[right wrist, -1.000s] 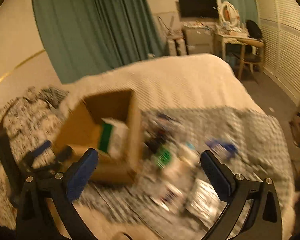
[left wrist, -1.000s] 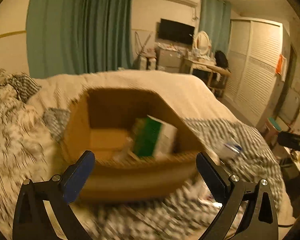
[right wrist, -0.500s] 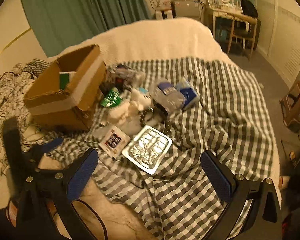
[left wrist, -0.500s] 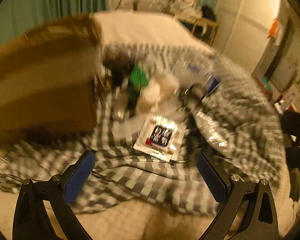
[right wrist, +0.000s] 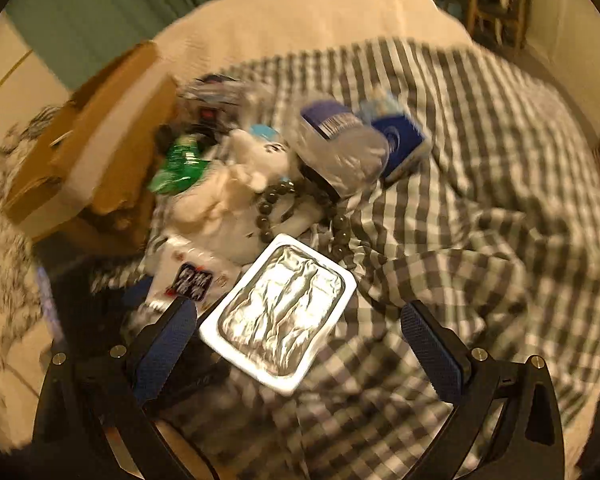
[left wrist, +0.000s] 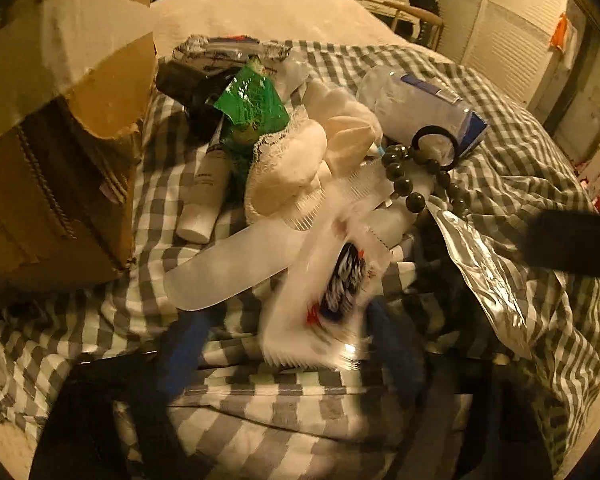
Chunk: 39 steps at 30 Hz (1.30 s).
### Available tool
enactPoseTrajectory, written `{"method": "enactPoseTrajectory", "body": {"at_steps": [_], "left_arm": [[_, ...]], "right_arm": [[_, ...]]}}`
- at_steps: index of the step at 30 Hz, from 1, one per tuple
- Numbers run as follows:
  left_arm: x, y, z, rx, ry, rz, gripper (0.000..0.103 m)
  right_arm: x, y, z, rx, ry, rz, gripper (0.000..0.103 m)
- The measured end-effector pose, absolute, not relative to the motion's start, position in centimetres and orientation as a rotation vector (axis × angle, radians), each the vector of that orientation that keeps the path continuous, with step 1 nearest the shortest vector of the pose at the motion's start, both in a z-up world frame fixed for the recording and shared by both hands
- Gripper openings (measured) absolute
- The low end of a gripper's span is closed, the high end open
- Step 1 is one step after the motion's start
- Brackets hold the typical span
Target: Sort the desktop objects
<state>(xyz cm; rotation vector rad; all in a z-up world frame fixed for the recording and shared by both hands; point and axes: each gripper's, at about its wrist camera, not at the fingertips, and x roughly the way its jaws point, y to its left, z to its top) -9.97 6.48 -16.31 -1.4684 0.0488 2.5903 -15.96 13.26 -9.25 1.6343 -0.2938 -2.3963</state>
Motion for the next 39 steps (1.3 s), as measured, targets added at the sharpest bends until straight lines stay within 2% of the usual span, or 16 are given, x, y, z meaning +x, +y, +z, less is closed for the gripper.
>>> {"method": "enactPoseTrajectory", "body": {"at_steps": [2, 7, 9, 12, 13, 14, 18, 20, 24, 26, 32, 33, 35, 36, 38, 39], "left_arm": [[-9.6, 6.1, -16.1, -1.445, 0.069, 2.579, 0.063], [-9.0, 5.7, -16.1, -1.411, 0.065, 2.569, 0.063], [-8.8, 5.6, -16.0, -1.399, 0.066, 2.569, 0.063], [-8.7, 5.4, -15.7, -1.379, 0.091, 2.574, 0.063], [-8.7, 5.5, -15.6, -1.377, 0.091, 2.573, 0.063], [-8.6, 5.4, -15.5, -1.376, 0.084, 2.572, 0.063], [-8.9, 5.1, -15.2, -1.364, 0.090, 2.572, 0.064], [-9.0, 5.5, -15.0, -1.358, 0.153, 2.589, 0.081], [-9.6, 6.1, -14.4, -1.325, 0.214, 2.620, 0.085], [-10.4, 6.4, -14.3, -1.330, 0.222, 2.624, 0.093], [-13.3, 5.9, -15.0, -1.432, 0.081, 2.670, 0.093], [-13.5, 5.7, -15.2, -1.450, 0.055, 2.670, 0.091], [-13.8, 4.9, -15.7, -1.518, -0.013, 2.653, 0.069], [-13.6, 4.6, -15.7, -1.528, -0.025, 2.654, 0.063], [-13.1, 4.0, -15.9, -1.546, 0.009, 2.632, 0.037], [-12.8, 3.8, -15.9, -1.545, 0.013, 2.618, 0.033]], "right_arm": [[-16.8, 12.6, -10.7, 1.722, -0.280, -2.381, 0.102], [-17.4, 12.6, -13.3, 1.865, -0.376, -2.338, 0.102], [-17.5, 12.6, -13.5, 1.866, -0.378, -2.334, 0.099], [-17.3, 12.7, -13.2, 1.856, -0.381, -2.342, 0.082], [-17.2, 12.8, -12.9, 1.844, -0.343, -2.369, 0.069], [-17.0, 12.9, -12.7, 1.822, -0.323, -2.390, 0.064], [-15.9, 13.4, -11.9, 1.766, -0.285, -2.393, 0.061], [-15.4, 13.8, -11.3, 1.744, -0.241, -2.416, 0.060], [-15.0, 15.0, -10.0, 1.709, -0.268, -2.431, 0.060], [-14.9, 15.6, -9.5, 1.692, -0.276, -2.433, 0.059], [-14.9, 16.3, -9.4, 1.671, -0.264, -2.436, 0.059], [-14.8, 16.2, -9.5, 1.673, -0.253, -2.433, 0.059], [-15.0, 16.0, -10.0, 1.676, -0.242, -2.432, 0.059], [-15.0, 15.7, -10.3, 1.679, -0.241, -2.428, 0.059], [-14.7, 15.7, -10.4, 1.682, -0.241, -2.429, 0.059], [-14.5, 15.8, -10.4, 1.684, -0.239, -2.427, 0.059]]}}
